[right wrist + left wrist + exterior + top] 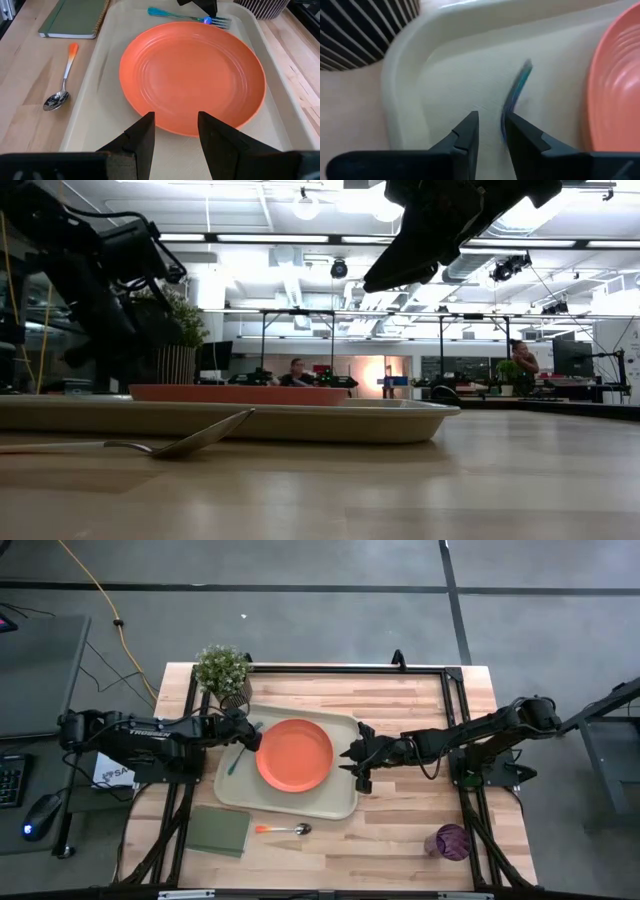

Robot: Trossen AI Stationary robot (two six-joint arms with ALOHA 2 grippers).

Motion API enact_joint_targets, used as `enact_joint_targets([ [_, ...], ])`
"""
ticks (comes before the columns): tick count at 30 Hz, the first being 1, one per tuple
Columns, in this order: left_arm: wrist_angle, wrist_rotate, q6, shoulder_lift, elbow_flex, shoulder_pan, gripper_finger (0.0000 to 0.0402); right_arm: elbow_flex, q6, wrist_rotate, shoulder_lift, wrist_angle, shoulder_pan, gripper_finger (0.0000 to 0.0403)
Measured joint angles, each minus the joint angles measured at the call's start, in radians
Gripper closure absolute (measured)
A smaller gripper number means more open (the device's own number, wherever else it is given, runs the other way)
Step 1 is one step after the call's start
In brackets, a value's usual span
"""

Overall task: Pick and place plate/cup/fork/spoon on tray
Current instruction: Put the blue fork on the left side of the gray tray

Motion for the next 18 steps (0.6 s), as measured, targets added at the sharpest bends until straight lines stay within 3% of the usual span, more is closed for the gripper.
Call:
enact_joint_targets([
  [10,-0.042,-0.011,0.076,0.0,0.0,0.0,0.039,0.0,0.0,-0.001,0.0,0.0,0.0,0.0261],
  [18,-0.313,0.007,0.076,-0.001,0.088,-0.015,0.0401,0.0,-0.003,-0.001,0.0,0.017,0.0,0.0261],
])
